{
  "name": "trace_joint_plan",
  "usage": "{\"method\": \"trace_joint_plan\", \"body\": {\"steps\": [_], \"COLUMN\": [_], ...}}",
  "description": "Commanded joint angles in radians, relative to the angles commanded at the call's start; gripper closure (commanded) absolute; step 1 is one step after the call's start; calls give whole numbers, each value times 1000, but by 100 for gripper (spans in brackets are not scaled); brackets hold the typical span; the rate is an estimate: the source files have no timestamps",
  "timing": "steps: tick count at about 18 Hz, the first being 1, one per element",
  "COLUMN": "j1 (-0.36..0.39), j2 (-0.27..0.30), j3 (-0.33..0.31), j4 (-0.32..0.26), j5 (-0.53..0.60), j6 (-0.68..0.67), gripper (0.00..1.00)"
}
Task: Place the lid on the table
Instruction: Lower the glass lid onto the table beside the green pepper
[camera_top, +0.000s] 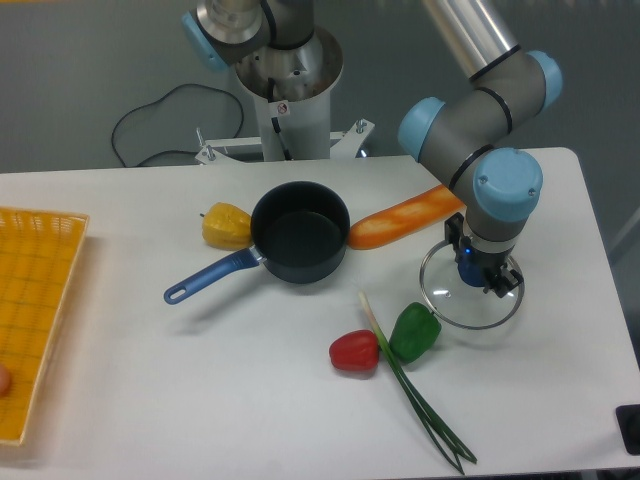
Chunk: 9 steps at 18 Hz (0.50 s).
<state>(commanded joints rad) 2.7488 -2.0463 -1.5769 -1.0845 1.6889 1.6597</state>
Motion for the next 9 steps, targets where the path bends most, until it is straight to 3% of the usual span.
{"method": "trace_joint_plan", "body": {"steps": [9], "j1": [29], "j2": [-24], "j3": [2], "j4": [21], "j5": [0], "j6": [48], "gripper": [41]}}
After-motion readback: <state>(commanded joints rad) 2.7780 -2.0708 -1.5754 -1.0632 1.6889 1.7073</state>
